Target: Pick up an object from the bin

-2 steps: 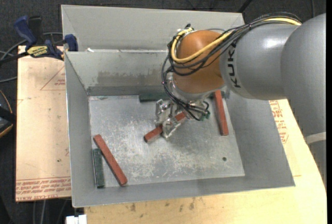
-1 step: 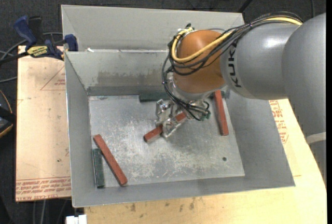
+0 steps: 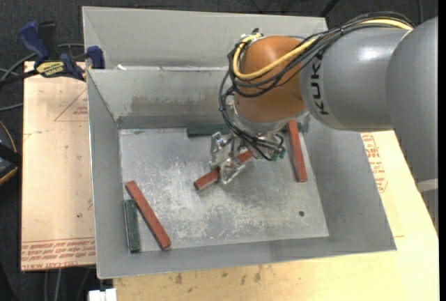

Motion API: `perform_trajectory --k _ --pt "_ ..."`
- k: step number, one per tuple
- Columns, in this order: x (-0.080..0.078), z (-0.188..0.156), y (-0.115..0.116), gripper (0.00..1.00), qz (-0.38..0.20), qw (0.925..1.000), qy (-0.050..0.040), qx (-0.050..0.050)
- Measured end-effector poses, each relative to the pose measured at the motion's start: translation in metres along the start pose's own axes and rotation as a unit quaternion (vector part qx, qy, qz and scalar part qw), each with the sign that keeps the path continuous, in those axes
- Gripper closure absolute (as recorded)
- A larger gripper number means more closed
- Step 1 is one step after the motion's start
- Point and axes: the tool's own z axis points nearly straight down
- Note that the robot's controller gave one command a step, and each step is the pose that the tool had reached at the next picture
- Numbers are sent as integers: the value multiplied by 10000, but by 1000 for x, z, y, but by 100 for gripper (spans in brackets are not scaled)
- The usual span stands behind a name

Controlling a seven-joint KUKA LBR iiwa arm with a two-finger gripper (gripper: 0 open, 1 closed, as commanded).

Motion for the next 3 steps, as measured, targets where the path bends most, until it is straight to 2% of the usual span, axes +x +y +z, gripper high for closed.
perform_trajectory --k 2,3 --pt "-2 -25 0 100 3 10000 -29 8" --pt "-2 -27 0 100 5 10000 -25 5"
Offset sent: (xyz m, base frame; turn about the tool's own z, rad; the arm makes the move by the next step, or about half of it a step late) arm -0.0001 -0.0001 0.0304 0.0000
